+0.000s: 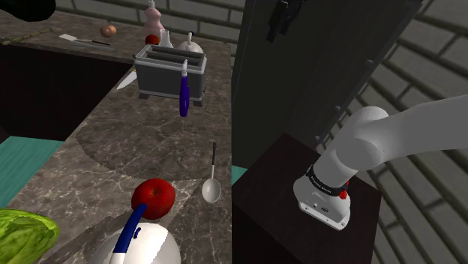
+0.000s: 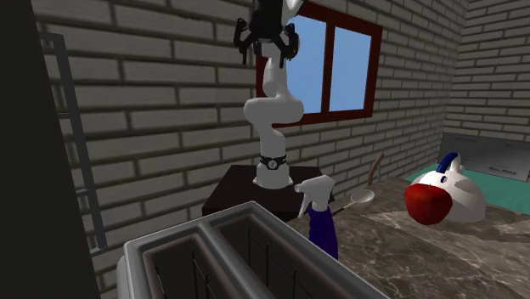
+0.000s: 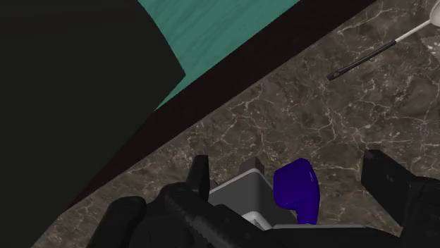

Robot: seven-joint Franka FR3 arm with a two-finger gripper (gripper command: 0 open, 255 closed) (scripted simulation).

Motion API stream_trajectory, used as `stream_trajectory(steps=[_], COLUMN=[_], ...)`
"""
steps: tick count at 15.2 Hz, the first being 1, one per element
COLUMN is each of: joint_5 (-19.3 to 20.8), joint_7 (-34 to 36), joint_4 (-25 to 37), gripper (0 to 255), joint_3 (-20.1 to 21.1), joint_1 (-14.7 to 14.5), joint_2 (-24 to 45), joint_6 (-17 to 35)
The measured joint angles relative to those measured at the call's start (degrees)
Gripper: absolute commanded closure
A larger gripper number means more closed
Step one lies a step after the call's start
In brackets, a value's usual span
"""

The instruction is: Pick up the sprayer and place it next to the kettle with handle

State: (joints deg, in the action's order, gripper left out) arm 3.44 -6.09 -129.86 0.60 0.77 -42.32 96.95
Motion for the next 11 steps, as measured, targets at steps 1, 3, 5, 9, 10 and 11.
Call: stream_trajectory(steps=[1,3,5,9,10,11], joint_5=[0.00,-0.68,-1.52,-2.70,-2.93,-3.12], joint_7=[0.00,2.92,7.21,16.54,19.03,21.72], joint_4=[0.00,0.03,0.73,3.69,3.80,4.47], gripper=[0,0,0,0,0,0], joint_3=[0.00,1.38,3.25,7.08,8.08,9.20], joint_1=[0.00,0.33,0.92,2.32,2.57,2.78], joint_2=[0.00,1.54,4.55,12.47,14.19,16.03], joint_6=[0.00,1.10,2.84,6.61,7.87,8.72])
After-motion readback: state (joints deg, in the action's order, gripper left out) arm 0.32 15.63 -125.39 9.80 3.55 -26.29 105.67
